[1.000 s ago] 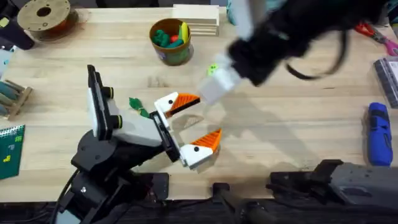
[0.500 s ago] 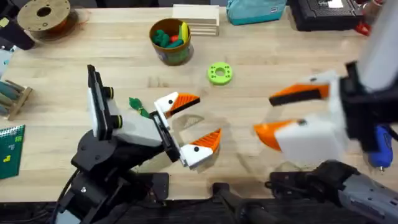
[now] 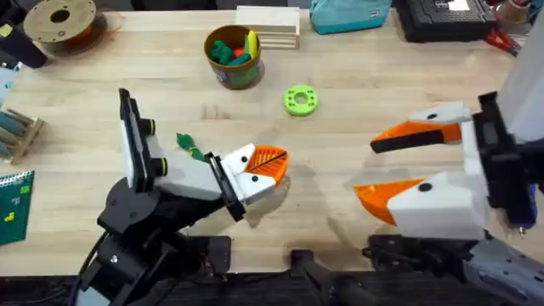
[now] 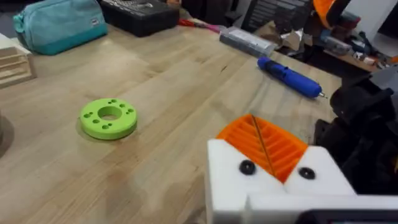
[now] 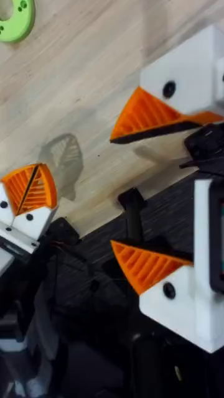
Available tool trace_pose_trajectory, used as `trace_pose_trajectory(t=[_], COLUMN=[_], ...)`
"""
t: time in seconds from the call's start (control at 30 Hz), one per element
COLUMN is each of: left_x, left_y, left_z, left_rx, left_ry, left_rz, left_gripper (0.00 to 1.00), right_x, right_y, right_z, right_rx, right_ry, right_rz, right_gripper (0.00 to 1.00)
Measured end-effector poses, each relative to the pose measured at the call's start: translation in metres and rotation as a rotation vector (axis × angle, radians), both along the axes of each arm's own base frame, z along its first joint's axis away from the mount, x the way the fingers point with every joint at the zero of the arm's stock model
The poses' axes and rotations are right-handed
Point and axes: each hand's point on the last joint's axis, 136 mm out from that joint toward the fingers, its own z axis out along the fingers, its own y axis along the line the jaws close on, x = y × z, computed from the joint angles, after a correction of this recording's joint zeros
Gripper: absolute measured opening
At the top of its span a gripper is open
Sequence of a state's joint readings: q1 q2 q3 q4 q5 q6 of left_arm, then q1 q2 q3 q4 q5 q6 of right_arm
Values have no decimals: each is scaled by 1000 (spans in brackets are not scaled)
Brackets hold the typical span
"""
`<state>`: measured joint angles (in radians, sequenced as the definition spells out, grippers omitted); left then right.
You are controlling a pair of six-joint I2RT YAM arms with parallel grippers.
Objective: Pick up the gripper from the table and insert it into the empty holder that is missing its gripper. Then pick up a screw, insert it into the mounting hole, and use the screwdriver to tighten it. Finally, clean up the table by picking up the vegetable and placing it into the bucket.
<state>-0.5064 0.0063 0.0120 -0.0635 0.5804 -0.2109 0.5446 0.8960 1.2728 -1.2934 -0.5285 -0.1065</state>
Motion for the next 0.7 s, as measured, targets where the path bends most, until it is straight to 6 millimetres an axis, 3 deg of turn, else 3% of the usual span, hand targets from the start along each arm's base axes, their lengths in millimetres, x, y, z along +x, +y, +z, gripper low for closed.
trace_pose_trajectory(t=[0.13,0.23,0.53,0.7], left_x=[0,0,0,0], left_y=[0,0,0,0], left_z=[0,0,0,0], left_rx=[0,0,0,0], left_ry=[0,0,0,0], left_rz=[0,1,1,1], left_gripper=[9,7,7,7], right_x=[3,8,22,43], right_y=[2,5,13,1], right_z=[-4,-8,-26,-43], right_rx=[-13,-25,-81,-171], right_ry=[18,37,122,156], right_rz=[3,5,2,-119], right_gripper=[878,947,952,955])
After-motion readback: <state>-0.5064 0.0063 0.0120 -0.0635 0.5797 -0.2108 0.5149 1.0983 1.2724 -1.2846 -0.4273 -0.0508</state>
